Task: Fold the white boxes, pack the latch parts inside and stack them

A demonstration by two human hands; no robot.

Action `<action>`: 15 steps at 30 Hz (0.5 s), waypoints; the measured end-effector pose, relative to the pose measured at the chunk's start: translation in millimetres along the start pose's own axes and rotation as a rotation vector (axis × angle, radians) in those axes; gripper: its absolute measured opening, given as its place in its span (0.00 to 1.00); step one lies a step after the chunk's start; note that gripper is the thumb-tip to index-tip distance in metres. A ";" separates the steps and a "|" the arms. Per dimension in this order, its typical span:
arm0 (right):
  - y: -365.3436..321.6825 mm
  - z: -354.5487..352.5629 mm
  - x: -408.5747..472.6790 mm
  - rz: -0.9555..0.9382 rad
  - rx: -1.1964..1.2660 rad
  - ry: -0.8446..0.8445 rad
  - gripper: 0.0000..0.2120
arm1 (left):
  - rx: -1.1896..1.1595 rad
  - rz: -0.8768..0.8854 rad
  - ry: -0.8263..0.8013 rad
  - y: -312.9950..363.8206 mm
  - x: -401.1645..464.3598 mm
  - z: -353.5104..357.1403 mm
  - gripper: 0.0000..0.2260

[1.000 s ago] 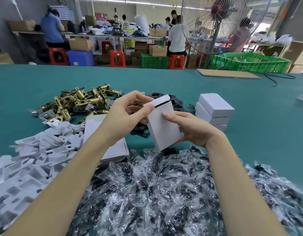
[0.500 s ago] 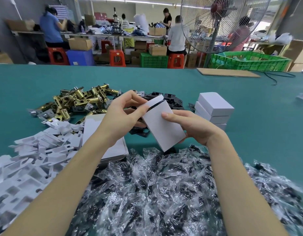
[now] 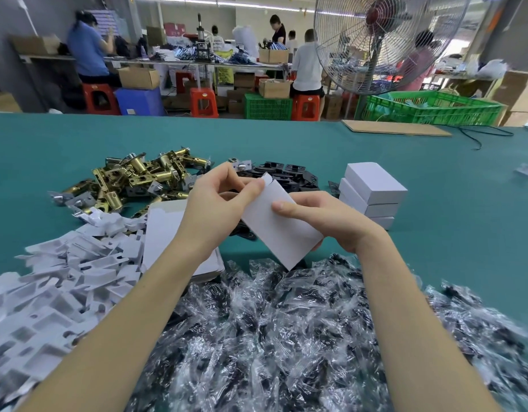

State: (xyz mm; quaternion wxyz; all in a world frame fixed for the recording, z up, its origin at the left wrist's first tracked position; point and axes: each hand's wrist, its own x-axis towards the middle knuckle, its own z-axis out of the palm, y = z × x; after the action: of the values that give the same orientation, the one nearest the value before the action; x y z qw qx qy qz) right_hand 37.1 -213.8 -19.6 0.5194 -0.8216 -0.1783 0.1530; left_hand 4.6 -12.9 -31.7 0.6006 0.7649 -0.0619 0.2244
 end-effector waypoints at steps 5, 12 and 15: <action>-2.4 2.0 1.2 0.001 -0.016 0.010 0.21 | -0.072 -0.001 0.044 -0.2 0.0 1.9 0.02; 0.7 1.0 4.6 -0.032 0.006 0.101 0.17 | 0.005 0.080 0.010 -0.8 -8.3 12.4 0.09; 1.5 0.0 4.1 -0.024 0.043 0.142 0.19 | 0.112 0.135 -0.103 -3.4 -10.0 10.6 0.15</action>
State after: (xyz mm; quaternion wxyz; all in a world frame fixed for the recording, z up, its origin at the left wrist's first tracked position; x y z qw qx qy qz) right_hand 40.9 -212.6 -21.2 0.5501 -0.8169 -0.1472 0.0918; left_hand -0.2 -23.7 -40.8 0.5364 0.8019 -0.1316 0.2279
